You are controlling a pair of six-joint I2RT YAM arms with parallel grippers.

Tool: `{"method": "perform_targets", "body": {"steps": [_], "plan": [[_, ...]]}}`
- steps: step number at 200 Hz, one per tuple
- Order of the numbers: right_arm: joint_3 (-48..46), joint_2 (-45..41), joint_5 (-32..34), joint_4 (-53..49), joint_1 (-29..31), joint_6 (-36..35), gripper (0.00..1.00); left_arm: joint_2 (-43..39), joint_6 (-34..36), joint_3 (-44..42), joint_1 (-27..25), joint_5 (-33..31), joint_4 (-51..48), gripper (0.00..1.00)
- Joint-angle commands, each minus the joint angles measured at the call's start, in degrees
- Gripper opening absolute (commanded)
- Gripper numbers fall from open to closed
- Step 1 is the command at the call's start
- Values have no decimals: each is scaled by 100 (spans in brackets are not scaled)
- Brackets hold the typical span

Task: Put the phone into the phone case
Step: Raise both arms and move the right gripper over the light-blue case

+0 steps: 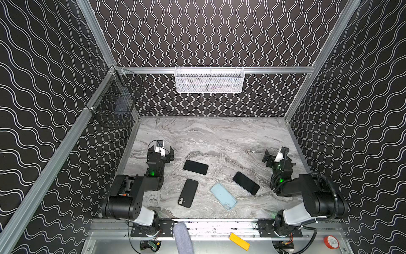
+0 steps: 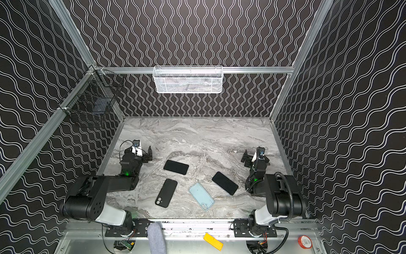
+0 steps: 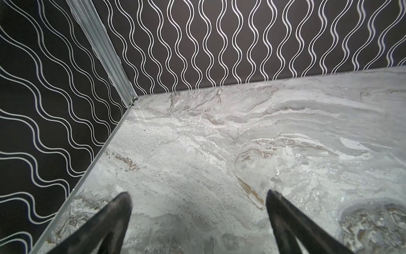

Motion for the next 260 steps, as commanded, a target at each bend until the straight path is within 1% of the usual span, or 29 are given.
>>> {"method": "perform_targets", "body": {"steps": [1,25,47,52,64,78,88,100,114,124,132,142,150,157,163,173,174,185,201,222,242,260], "plan": [[-80,-122,295,389,4,202,100,-498,-212,92,-8,-322,-340,99],[10,-153,191,231,6,162,100,-1342,-427,301,-13,-894,-1297,99],[-51,-258,114,289,0,122,100,-2019,-414,552,-13,-850,-1755,99],[-35,-309,212,254,6,96,100,-2148,-397,654,-8,-774,-1905,99],[98,-711,391,-433,-2,276,100,-2377,-398,1028,-8,-623,-2554,99],[213,-1208,446,-1103,-7,341,100,-2526,-677,1631,-8,-645,-3567,99],[159,-1492,383,-1086,-3,245,100,-2540,-1002,2095,0,-770,-4422,99],[76,-1895,244,-994,-2,133,100,-2488,-1282,2561,1,-763,-5235,99],[234,-2540,23,-1558,-4,384,100,-2439,-1524,2971,16,-689,-5947,99],[566,-3002,-192,-2328,-7,850,100,-2407,-1819,3211,63,-712,-6453,99],[822,-3228,-284,-2828,-12,1245,100,-2390,-2228,3342,101,-810,-6777,99],[1215,-3440,-436,-3564,-14,1839,100,-2369,-2943,3452,143,-1042,-7167,99],[1529,-3518,-615,-4106,-11,2286,100,-2386,-3474,3498,218,-1055,-7453,99],[1864,-3517,-773,-4654,-11,2624,100,-2425,-3710,3497,324,-843,-7558,99],[2090,-3486,-899,-4975,-20,2730,100,-2486,-3782,3453,424,-516,-7506,99],[2550,-3397,-1204,-5660,-41,2758,100,-2637,-3884,3340,540,210,-7373,99],[2621,-3374,-1279,-5751,-45,2743,100,-2657,-3894,3330,626,288,-7352,99],[2950,-3248,-1699,-6137,-69,2659,100,-2859,-3839,3196,841,1095,-7135,99],[3197,-3089,-2448,-6341,-65,2580,100,-3083,-3650,3159,862,1662,-7184,99],[3190,-3000,-3260,-6112,-72,2657,100,-3289,-3361,3215,862,1948,-7511,99],[3192,-2930,-3589,-5986,-67,2774,100,-3413,-3205,3220,689,1790,-7834,99],[3268,-2863,-3671,-6081,-64,2749,100,-3444,-2990,3262,607,1588,-8122,98]]}}
